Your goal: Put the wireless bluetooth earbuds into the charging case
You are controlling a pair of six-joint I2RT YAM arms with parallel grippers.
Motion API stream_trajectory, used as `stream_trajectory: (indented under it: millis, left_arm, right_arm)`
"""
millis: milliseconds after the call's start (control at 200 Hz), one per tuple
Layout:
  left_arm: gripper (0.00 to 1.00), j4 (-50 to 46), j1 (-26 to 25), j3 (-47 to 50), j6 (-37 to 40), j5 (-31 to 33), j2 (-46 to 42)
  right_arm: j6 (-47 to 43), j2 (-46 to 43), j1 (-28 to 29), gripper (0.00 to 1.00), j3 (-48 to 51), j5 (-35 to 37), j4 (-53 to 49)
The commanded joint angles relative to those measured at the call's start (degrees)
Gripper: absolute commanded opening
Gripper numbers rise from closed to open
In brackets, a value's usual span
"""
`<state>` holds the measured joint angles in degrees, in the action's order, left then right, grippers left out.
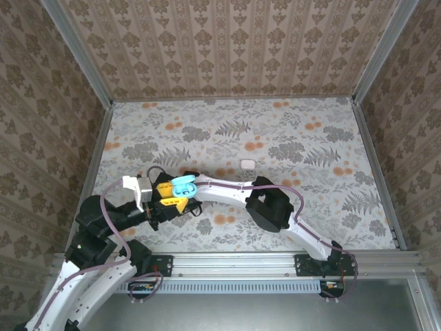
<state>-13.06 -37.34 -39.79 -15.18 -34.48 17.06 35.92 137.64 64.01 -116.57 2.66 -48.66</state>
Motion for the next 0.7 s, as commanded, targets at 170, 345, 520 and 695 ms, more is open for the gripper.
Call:
stream_trajectory:
  millis: [170, 345, 520, 695]
  left_arm:
    - [0.24, 3.1, 0.5, -0.1, 0.2, 0.7, -0.4]
    - [0.24, 5.4, 0.5, 1.0, -0.6, 0.9, 0.2]
    - [0.24, 8.1, 0.5, 2.2, -1.5, 0.7, 1.4]
    - [0.24, 14.6, 0.5, 5.1, -4.1, 0.7, 3.3]
  right_arm:
    - [0.9, -8.6, -1.8, 0.27, 8.8, -0.2, 1.5]
    - [3.6, -18.9, -5.2, 0.26, 21.1, -1.5, 9.3]
    - [6.1, -30.1, -9.4, 0.25, 33.5, -2.9, 16.5]
    - [5.6, -40.9, -12.3, 0.26, 40.8, -3.1, 17.4]
